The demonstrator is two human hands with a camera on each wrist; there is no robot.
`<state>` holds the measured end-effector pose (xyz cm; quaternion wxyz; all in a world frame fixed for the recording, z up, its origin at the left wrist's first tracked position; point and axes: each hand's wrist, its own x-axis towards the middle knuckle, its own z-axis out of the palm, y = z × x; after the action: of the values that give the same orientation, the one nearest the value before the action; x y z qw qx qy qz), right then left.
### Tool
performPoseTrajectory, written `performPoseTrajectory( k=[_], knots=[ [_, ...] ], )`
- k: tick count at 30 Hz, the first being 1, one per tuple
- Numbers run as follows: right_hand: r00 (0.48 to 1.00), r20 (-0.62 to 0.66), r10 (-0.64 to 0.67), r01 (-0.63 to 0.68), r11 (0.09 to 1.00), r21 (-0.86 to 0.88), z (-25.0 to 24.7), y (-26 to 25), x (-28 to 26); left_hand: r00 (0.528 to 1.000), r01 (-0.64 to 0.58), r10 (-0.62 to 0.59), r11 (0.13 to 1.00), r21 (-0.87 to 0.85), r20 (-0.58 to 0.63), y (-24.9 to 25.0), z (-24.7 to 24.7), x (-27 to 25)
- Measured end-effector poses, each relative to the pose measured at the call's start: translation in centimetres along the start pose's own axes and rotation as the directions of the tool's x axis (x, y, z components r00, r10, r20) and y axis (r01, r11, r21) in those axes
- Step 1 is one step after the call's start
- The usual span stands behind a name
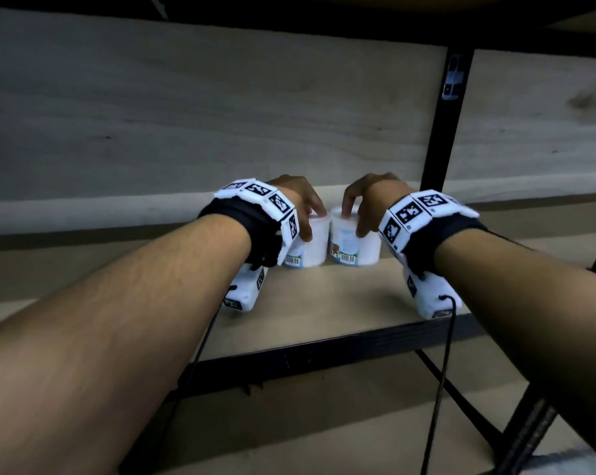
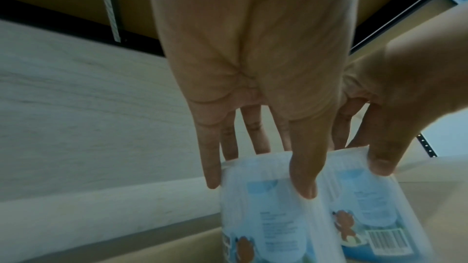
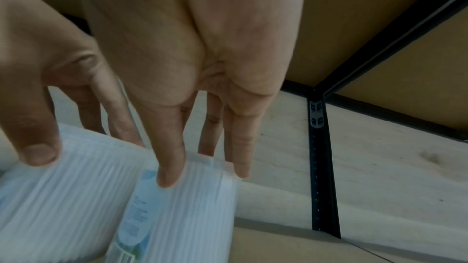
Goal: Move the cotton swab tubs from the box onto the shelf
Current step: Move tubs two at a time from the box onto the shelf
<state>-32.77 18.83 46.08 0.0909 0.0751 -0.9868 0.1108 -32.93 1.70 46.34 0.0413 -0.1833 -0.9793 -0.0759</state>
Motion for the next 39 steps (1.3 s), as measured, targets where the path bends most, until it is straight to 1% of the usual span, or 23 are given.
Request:
performPoseTrajectory(
  k=[5,9,14,19,23,26,30,35,37,39],
  knots=[
    [1.000,0.009,-0.024,0.024,1.000,0.003,0.5,0.4,2.4,0.999,0.038,-0.039,0.999,-0.006,-0.024,-0.6,0.2,2.2],
    [0.998,-0.027,-0.055,0.056,0.998,0.037,1.2,0.7,3.5,0.997,0.060,-0.060,0.998,-0.008,-0.039,-1.2,0.4,3.7],
    [0.993,-0.086,-0.081,0.084,0.996,0.038,2.0,1.2,4.9,0.995,0.046,-0.046,0.999,-0.006,-0.087,-2.5,0.8,5.1],
    [0.992,-0.098,-0.082,0.084,0.996,0.011,2.4,1.2,6.4,0.998,0.037,-0.037,0.999,-0.001,-0.051,-3.1,0.8,6.2],
    [0.991,-0.103,-0.080,0.081,0.997,0.011,2.6,1.3,6.9,0.999,0.028,-0.027,1.000,0.007,-0.045,-3.2,0.8,6.3],
    [0.995,-0.064,-0.073,0.073,0.997,0.004,2.2,1.2,6.5,0.999,0.028,-0.027,0.999,0.032,-0.033,-2.9,0.4,5.8],
    [0.994,0.048,-0.101,0.102,0.995,-0.013,1.1,1.1,4.6,0.997,0.045,-0.049,0.996,0.073,0.054,-2.2,0.5,3.9],
    [0.993,0.073,-0.096,0.103,0.990,-0.094,0.0,0.5,1.0,0.997,0.074,-0.075,0.995,0.072,0.012,-1.6,0.0,0.4],
    [0.992,0.044,-0.120,0.124,0.988,-0.096,-0.3,0.1,-0.9,0.995,0.095,-0.095,0.993,0.070,0.002,-1.1,-0.3,-1.6],
    [0.991,0.009,-0.133,0.133,0.986,-0.104,-0.6,-0.1,-2.9,0.995,0.092,-0.088,0.992,0.081,-0.057,-0.3,-0.4,-3.6]
  ],
)
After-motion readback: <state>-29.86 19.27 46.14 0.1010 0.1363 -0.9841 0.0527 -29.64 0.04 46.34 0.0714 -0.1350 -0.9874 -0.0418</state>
